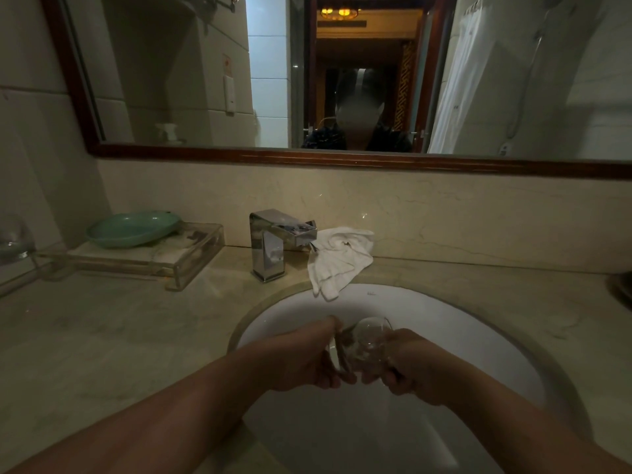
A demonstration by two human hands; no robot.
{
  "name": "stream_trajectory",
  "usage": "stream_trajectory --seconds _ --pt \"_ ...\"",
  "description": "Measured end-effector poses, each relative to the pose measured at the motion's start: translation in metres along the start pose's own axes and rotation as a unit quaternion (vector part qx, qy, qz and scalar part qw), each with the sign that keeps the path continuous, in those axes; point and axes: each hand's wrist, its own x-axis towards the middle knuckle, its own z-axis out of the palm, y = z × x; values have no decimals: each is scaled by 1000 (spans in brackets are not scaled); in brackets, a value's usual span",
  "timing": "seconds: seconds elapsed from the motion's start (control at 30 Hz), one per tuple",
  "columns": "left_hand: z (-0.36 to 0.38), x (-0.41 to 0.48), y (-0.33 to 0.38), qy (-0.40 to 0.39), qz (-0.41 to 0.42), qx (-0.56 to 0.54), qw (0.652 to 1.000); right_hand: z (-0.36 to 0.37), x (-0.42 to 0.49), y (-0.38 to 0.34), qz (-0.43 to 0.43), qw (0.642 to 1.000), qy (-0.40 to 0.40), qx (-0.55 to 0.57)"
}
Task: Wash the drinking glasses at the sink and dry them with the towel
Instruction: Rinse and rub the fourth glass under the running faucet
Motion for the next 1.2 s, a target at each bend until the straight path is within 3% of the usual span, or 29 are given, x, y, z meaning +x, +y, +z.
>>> stream_trajectory --seconds 0.23,0.4,0.63,0.83,1.03,1.2 --pt "-1 -5 -2 6 17 4 1000 -5 4 4 16 998 -50 -17" --pt "1 -7 -2 30 -8 56 998 -2 4 3 49 997 -23 -64" --pt "-3 -1 -2 50 -20 58 997 2 6 3 41 998 -41 11" --pt "-4 1 -5 34 -17 96 995 -1 0 1 0 999 -12 -37" --pt "0 -1 -4 69 -20 96 993 3 -2 -3 12 999 -18 48" --pt "-5 -2 -3 13 -11 32 999 4 1 -1 50 994 -73 69"
